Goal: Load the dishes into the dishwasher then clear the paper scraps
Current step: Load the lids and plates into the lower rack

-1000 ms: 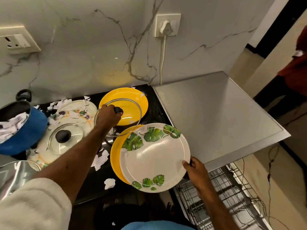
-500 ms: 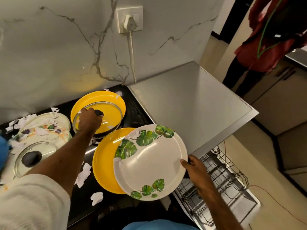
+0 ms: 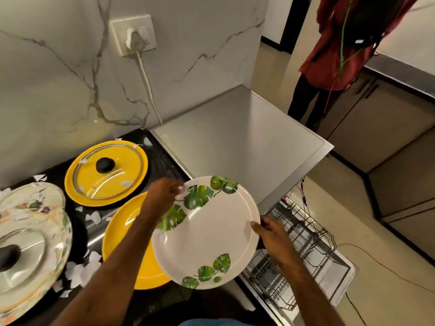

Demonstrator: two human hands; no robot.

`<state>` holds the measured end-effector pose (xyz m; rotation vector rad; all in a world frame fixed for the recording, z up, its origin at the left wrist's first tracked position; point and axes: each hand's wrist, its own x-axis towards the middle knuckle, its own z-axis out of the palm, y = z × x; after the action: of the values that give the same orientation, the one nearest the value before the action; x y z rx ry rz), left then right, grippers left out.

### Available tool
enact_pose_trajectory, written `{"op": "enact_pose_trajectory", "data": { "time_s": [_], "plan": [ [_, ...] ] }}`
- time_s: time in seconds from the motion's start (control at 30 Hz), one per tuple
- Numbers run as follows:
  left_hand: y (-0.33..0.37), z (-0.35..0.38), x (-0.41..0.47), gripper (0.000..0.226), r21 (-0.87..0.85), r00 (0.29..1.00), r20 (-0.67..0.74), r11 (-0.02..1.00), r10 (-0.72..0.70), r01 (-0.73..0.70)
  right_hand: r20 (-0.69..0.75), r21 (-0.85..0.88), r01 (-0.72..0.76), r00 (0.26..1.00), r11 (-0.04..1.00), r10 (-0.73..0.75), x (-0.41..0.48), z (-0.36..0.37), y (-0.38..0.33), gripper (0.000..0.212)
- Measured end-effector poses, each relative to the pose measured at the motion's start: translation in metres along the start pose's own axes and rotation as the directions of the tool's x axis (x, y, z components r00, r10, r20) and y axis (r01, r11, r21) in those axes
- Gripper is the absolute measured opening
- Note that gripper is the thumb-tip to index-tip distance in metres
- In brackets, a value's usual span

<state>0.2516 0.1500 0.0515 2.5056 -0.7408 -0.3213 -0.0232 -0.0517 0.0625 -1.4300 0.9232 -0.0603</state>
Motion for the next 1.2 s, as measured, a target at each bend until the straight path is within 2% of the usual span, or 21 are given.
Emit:
{"op": "enact_pose_trajectory", "data": {
  "time_s": [0.1,0.17,0.2,0.23,0.3,0.37,0.5,0.57,0.63,0.67,0.7,0.77,0.8,0.83,0.9,0.93,1.0,1.07,1.1,1.2],
  "plan": [
    [-0.021,-0.008,-0.005,0.033,0.136,0.992,-0.113,0.988,-0.054,0.069,0.031,-0.030,0.025,0.999,0.999,-0.024,-0.003,-0.025,0.001,0.015],
    [-0.026,-0.018,-0.016,0.027,0.195,0.976,-0.212,0.977,-0.045,0.088,0.049,-0.032,0.028,0.998,0.999,-0.027,-0.005,-0.036,0.003,0.017],
    [-0.016,-0.016,-0.020,0.021,0.160,0.973,-0.228,0.985,-0.030,0.068,0.055,-0.018,0.030,0.998,0.999,-0.029,-0.007,-0.045,0.003,0.018],
    [0.002,-0.012,-0.023,0.021,0.073,0.976,-0.215,0.996,-0.029,0.045,0.063,-0.004,0.033,0.997,0.999,-0.032,-0.008,-0.054,0.005,0.019],
    [0.047,0.003,-0.028,0.038,-0.100,0.995,-0.099,0.995,-0.023,0.013,0.086,0.016,0.035,0.996,0.999,-0.037,-0.009,-0.067,0.006,0.020],
    [0.081,0.022,-0.032,0.045,-0.128,1.000,0.012,0.992,-0.021,0.023,0.116,0.039,0.033,0.993,0.999,-0.037,-0.011,-0.080,0.005,0.020],
    [0.084,0.035,-0.040,0.018,-0.144,0.982,0.075,0.972,-0.175,0.184,0.139,0.094,0.037,0.989,0.995,-0.050,-0.011,-0.117,0.004,0.019],
    [0.069,0.032,-0.041,0.019,-0.164,0.977,0.104,0.966,-0.186,0.202,0.175,0.077,0.054,0.982,0.996,-0.067,-0.009,-0.133,0.007,0.019],
    [0.063,0.030,-0.044,0.028,-0.157,0.975,-0.015,0.963,-0.223,0.218,0.229,0.011,0.093,0.969,0.996,-0.093,-0.010,-0.138,0.010,0.021],
    [0.061,0.035,-0.045,0.030,-0.118,0.955,-0.144,0.962,-0.261,0.245,0.235,-0.008,0.110,0.966,0.994,-0.105,-0.011,-0.140,0.013,0.022],
    [0.061,0.038,-0.047,0.037,-0.077,0.904,-0.286,0.948,-0.318,0.309,0.230,-0.018,0.128,0.966,0.992,-0.120,-0.010,-0.142,0.016,0.022],
    [0.079,0.043,-0.057,0.062,-0.070,0.746,-0.501,0.879,-0.440,0.471,0.212,-0.022,0.150,0.967,0.988,-0.142,-0.009,-0.152,0.023,0.021],
    [0.091,0.045,-0.059,0.068,-0.048,0.715,-0.565,0.881,-0.412,0.470,0.211,-0.013,0.146,0.967,0.989,-0.141,-0.009,-0.158,0.025,0.022],
    [0.110,0.048,-0.059,0.068,0.023,0.742,-0.597,0.918,-0.304,0.395,0.207,-0.004,0.132,0.970,0.991,-0.128,-0.008,-0.168,0.028,0.024],
    [0.143,0.062,-0.054,0.058,0.200,0.865,-0.502,0.975,0.017,0.097,0.184,0.029,0.096,0.978,0.995,-0.100,-0.008,-0.187,0.037,0.025],
    [0.165,0.073,-0.049,0.053,0.190,0.922,-0.377,0.982,0.083,-0.011,0.167,0.060,0.074,0.982,0.995,-0.083,-0.007,-0.196,0.041,0.023],
    [0.209,0.097,-0.042,0.039,0.062,0.990,-0.137,0.998,0.041,-0.033,0.129,0.099,0.037,0.990,0.994,-0.050,-0.003,-0.216,0.048,0.015],
    [0.244,0.126,-0.035,0.029,-0.050,1.000,-0.020,0.998,0.023,-0.024,0.070,0.155,0.014,0.997,0.988,-0.025,-0.002,-0.239,0.056,0.012],
    [0.257,0.139,-0.030,0.031,-0.042,0.998,-0.013,0.997,0.067,-0.067,0.039,0.182,0.013,0.999,0.983,-0.020,-0.002,-0.253,0.062,0.014],
    [0.290,0.174,-0.006,0.054,0.144,0.950,-0.059,0.944,0.306,-0.296,-0.099,0.235,0.023,0.995,0.972,0.001,-0.002,-0.289,0.077,0.020]
  ]
}}
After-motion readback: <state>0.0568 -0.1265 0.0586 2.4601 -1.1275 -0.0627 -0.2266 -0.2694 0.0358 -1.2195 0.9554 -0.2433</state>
